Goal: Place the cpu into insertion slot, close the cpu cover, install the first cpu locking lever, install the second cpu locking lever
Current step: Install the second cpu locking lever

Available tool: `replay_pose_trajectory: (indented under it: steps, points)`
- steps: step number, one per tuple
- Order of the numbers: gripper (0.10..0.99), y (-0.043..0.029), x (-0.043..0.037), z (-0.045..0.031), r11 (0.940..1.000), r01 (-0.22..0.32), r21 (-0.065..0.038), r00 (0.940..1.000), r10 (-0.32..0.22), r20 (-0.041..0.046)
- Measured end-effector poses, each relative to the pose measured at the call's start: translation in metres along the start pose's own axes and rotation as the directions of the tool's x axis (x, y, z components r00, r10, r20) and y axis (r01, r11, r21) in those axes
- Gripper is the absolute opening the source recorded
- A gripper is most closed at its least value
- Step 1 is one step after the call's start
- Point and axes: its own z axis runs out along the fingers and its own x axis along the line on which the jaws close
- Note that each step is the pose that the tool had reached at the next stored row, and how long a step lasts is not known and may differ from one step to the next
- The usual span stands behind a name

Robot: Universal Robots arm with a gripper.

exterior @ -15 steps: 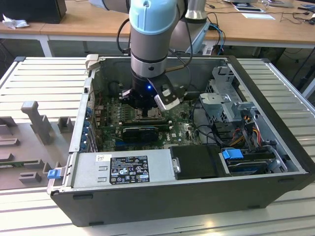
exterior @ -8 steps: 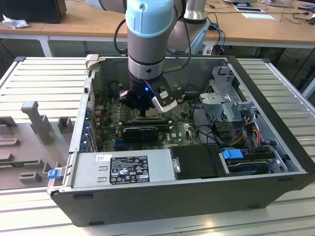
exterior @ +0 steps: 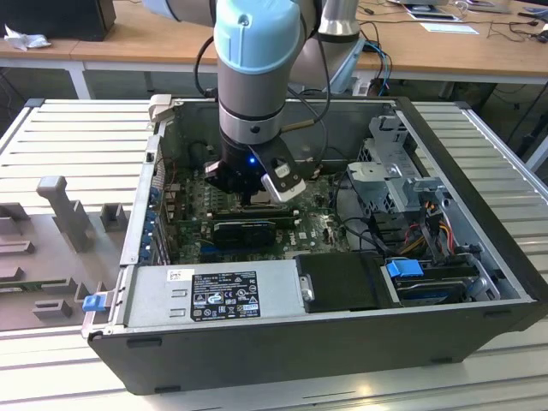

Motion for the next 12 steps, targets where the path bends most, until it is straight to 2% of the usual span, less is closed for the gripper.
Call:
replay_pose_trajectory:
  steps: [8, 12]
  points:
    - [0.106, -0.0008, 0.0007, 0.0038, 1.0, 0.002, -0.001, 1.0, -0.002, -0.0005]
    - [0.106, -0.001, 0.0039, 0.0054, 0.9999, 0.009, -0.008, 1.0, -0.009, -0.0014]
